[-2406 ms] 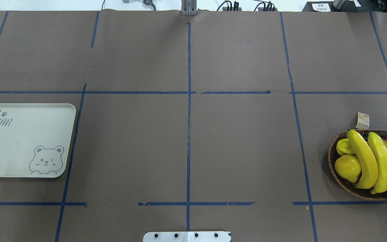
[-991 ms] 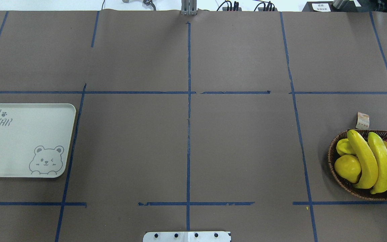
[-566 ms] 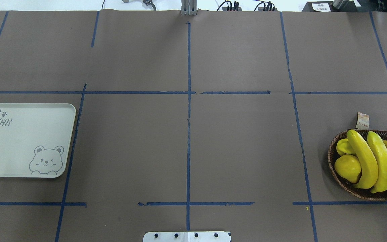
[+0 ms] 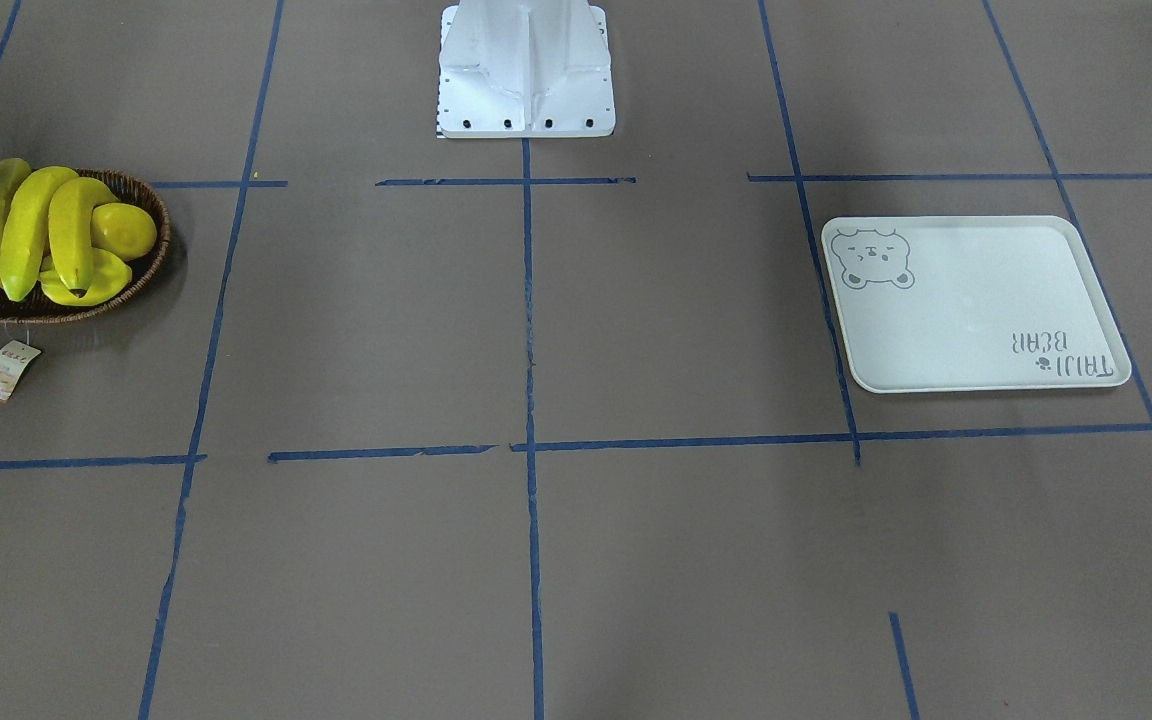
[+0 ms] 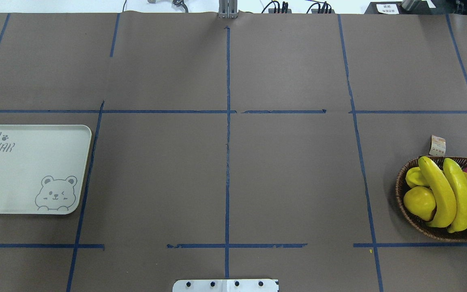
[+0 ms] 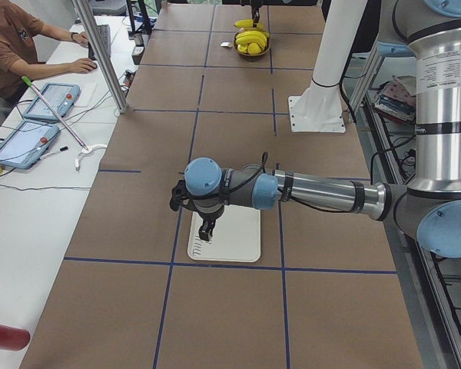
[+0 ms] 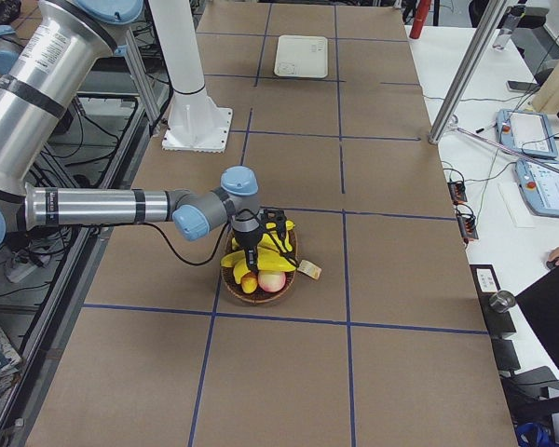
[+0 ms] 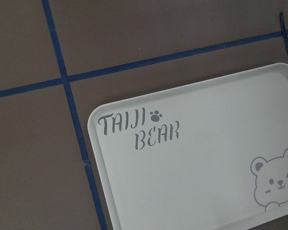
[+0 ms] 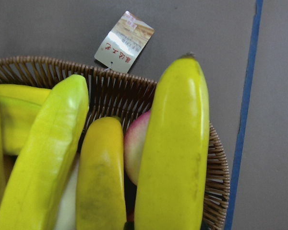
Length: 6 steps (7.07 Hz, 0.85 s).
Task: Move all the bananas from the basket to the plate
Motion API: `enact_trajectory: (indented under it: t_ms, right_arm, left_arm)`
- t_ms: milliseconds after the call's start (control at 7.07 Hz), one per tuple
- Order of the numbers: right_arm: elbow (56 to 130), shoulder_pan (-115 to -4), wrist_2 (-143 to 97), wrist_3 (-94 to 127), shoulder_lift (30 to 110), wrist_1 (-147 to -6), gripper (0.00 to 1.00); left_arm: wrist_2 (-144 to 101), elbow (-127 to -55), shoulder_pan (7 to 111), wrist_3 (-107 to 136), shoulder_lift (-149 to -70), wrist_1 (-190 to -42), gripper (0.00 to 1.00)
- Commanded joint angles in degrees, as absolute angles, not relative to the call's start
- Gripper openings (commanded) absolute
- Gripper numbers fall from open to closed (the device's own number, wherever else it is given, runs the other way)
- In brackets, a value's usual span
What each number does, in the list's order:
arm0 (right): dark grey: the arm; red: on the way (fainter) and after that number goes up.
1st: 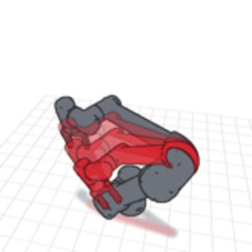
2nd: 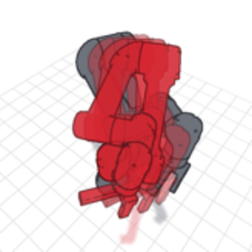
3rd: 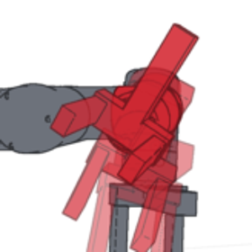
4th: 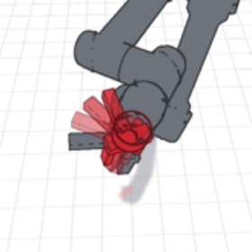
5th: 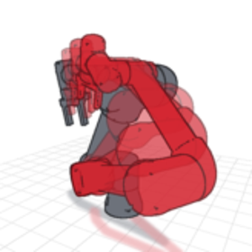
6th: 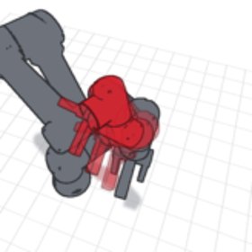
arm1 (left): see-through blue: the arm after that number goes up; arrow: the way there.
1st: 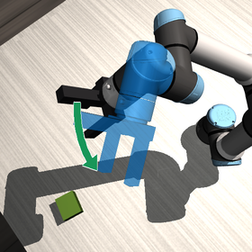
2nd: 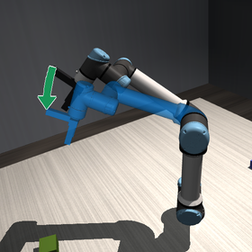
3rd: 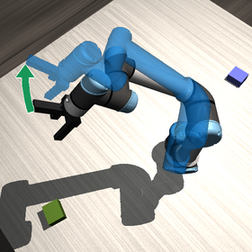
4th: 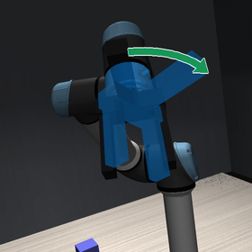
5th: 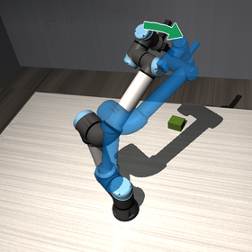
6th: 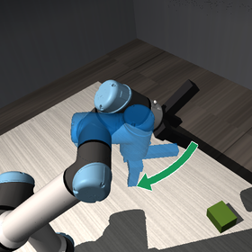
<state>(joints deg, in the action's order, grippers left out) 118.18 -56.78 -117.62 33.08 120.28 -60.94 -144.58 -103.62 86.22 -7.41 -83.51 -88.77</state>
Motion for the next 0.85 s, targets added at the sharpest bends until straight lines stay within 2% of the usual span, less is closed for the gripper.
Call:
enact_trajectory:
  t_ms: [0, 283, 425, 708]
  right_arm:
    - [122.2, -61.4, -123.6, 32.9, 121.4, -61.3, 0.00]
    - [127.9, -66.0, -129.8, 32.8, 119.6, -68.1, 0.00]
    - [131.2, -68.7, -132.6, 32.8, 115.1, -76.4, 0.00]
    - [133.2, -70.0, -136.2, 32.9, 98.2, -93.9, 0.00]
  left_arm:
    - [-144.7, -103.7, 86.2, -7.4, -83.6, -88.8, 1.00]
    - [-144.7, -103.8, 86.2, -7.2, -83.7, -88.8, 1.00]
    - [-144.7, -104.0, 86.2, -7.1, -83.7, -88.8, 1.00]
    - [-146.9, -104.2, 86.1, -6.9, -84.2, -88.8, 1.00]
